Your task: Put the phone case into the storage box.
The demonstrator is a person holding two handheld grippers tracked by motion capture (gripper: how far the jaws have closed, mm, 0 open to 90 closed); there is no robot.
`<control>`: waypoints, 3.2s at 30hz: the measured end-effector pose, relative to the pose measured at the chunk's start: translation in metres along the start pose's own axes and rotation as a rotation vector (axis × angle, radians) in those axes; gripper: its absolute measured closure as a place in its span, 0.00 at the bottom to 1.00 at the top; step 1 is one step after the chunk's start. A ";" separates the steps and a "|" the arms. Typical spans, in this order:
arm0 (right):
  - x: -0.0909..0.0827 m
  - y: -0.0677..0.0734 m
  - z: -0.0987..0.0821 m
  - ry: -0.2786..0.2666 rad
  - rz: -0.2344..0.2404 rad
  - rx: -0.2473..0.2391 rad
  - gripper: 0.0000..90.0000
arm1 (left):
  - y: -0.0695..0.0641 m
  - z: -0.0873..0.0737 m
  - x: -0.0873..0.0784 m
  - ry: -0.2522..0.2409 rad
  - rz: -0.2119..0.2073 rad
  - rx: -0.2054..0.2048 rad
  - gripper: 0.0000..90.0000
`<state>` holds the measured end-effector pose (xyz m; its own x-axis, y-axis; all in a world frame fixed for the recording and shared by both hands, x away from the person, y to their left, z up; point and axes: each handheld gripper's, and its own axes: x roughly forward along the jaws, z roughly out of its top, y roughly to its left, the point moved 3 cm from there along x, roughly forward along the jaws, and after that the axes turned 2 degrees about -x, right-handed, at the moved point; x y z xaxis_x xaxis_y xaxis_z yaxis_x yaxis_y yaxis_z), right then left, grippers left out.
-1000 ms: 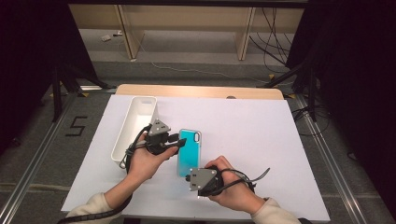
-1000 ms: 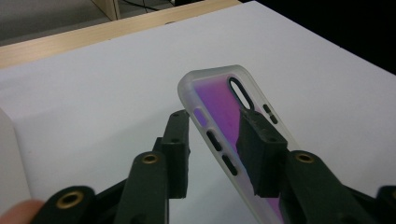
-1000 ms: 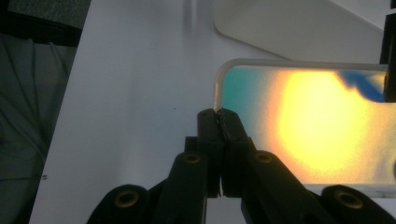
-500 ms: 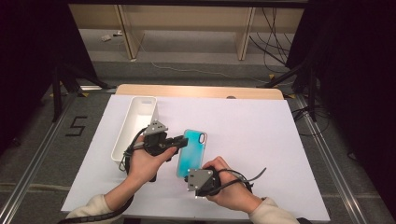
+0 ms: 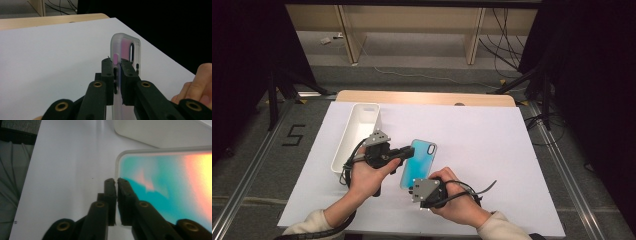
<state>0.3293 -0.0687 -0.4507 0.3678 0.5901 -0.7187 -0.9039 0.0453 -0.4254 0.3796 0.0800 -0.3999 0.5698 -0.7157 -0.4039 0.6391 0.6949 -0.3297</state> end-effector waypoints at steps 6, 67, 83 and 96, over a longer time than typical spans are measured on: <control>-0.011 -0.006 -0.002 -0.093 -0.029 0.111 0.69 | 0.008 0.002 -0.004 -0.029 0.031 0.028 0.92; -0.085 -0.040 -0.094 -0.428 -0.248 0.689 0.25 | 0.045 0.021 -0.052 -0.211 0.072 0.122 0.92; -0.091 -0.036 -0.103 -0.423 -0.268 0.697 0.23 | 0.051 0.027 -0.061 -0.229 0.086 0.113 0.92; -0.092 -0.031 -0.107 -0.416 -0.277 0.726 0.23 | 0.055 0.032 -0.066 -0.242 0.105 0.129 0.92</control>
<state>0.3468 -0.2106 -0.4303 0.6127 0.7213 -0.3231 -0.7618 0.6478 0.0014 0.3939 0.1631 -0.3642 0.7330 -0.6471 -0.2098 0.6218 0.7624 -0.1791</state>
